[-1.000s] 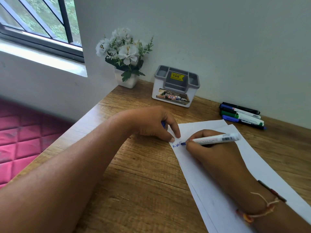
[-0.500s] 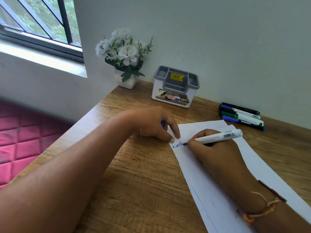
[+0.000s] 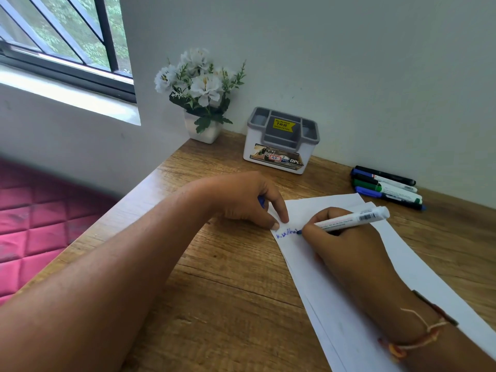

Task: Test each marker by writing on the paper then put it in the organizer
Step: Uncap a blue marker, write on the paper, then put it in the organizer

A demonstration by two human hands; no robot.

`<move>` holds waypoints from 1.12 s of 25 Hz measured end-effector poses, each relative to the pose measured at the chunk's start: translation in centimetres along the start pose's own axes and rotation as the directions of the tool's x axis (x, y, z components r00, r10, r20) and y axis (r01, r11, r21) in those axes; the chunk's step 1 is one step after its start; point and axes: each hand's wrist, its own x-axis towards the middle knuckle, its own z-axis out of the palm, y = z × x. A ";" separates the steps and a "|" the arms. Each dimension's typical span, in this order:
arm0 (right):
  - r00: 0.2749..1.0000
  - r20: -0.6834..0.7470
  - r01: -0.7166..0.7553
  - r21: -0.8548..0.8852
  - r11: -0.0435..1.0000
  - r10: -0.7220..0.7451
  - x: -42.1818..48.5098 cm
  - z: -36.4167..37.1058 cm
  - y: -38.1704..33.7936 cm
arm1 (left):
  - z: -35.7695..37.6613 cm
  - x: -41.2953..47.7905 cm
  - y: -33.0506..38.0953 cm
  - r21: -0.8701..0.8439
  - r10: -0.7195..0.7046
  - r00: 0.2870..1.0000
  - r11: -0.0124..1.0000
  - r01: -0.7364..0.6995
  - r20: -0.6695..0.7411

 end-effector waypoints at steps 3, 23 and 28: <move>1.000 0.004 0.018 -0.030 0.999 -0.018 -0.1 0.2 -0.2 | 0.0 0.1 -0.1 0.004 0.001 1.000 1.000 -0.001 -0.002; 0.999 -0.041 0.028 0.823 0.567 0.010 0.3 -3.6 -1.8 | 1.1 -0.7 3.5 -0.941 -0.146 0.954 0.259 -0.217 -0.260; 0.987 -0.100 0.155 0.765 0.625 -0.123 -0.1 -4.0 -1.8 | 1.5 -0.7 3.9 -0.934 -0.110 0.955 0.267 -0.238 -0.275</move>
